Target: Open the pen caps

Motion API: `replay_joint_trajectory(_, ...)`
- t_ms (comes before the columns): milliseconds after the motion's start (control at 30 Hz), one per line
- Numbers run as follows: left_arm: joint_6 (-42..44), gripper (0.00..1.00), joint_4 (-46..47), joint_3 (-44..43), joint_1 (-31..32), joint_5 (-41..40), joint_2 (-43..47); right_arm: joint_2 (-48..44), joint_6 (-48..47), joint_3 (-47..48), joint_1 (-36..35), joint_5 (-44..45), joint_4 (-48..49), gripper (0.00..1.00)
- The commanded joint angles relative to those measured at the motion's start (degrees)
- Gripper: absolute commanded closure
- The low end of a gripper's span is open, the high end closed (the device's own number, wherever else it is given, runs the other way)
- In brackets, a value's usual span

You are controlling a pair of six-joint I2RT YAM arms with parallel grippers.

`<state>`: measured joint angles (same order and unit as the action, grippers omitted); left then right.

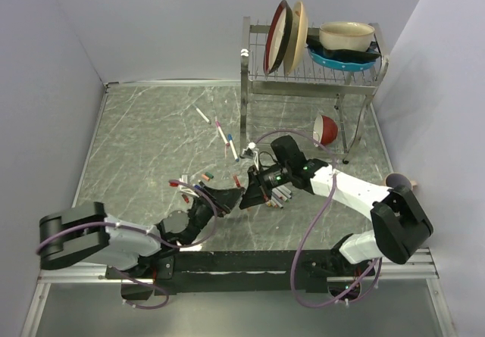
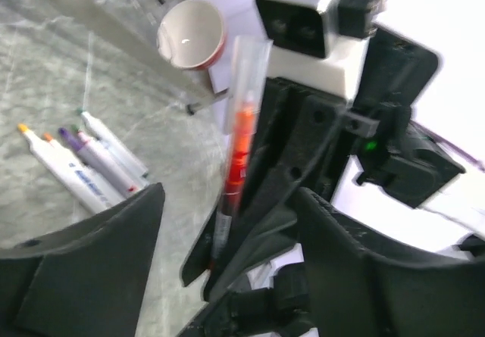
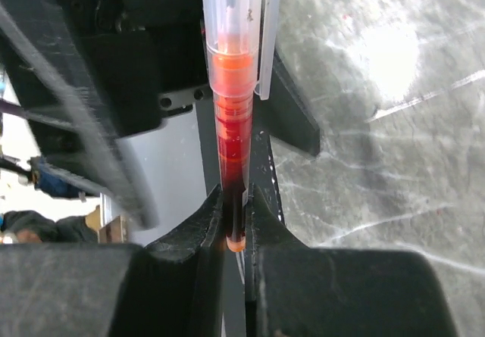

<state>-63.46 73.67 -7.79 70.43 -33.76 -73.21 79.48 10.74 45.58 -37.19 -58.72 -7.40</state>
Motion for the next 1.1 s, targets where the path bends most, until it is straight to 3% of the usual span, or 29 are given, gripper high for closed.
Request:
replay_joint_trajectory(0,2.90,0.20,-3.33,0.67,-0.03,-2.36,7.28,2.60,-8.79,6.08,-0.87,-3.77,-7.86,1.00)
replay_joint_trajectory(167,4.39,0.26,-12.14,-0.12,-2.14,-2.63,14.84,5.50,-16.89,9.43,-3.14,-3.86,-15.27,1.00)
replay_joint_trajectory(233,4.66,0.34,-13.80,-0.29,-3.45,-1.93,16.86,5.95,-18.03,9.96,-3.76,-3.33,-16.42,1.00)
replay_joint_trajectory(533,0.62,0.59,-30.15,-5.56,-4.69,-2.98,17.93,6.03,-18.30,9.79,-5.08,0.88,-16.16,1.00)
replay_joint_trajectory(600,0.01,0.61,-32.44,-6.96,-4.69,-2.98,17.05,6.03,-18.30,9.79,-5.09,1.93,-15.98,1.00)
replay_joint_trajectory(700,-0.26,0.73,-33.94,-8.46,-4.69,-2.98,16.26,6.21,-18.48,9.79,-5.52,3.61,-15.98,1.00)
replay_joint_trajectory(800,-0.43,0.99,-37.36,-9.69,-5.22,-4.56,17.13,6.74,-19.53,10.31,-6.23,5.45,-17.20,1.00)
replay_joint_trajectory(867,-1.31,0.99,-42.26,-9.87,-6.18,-7.28,18.88,7.09,-20.84,10.84,-7.19,6.94,-18.00,1.00)
replay_joint_trajectory(933,-1.66,0.99,-44.91,-9.17,-11.35,-7.47,23.10,7.53,-22.60,11.02,-8.33,7.91,-19.32,1.00)
replay_joint_trajectory(1067,-1.67,0.99,-48.61,-6.98,-25.67,0.25,30.22,8.05,-24.28,11.19,-11.67,12.22,-20.37,1.00)
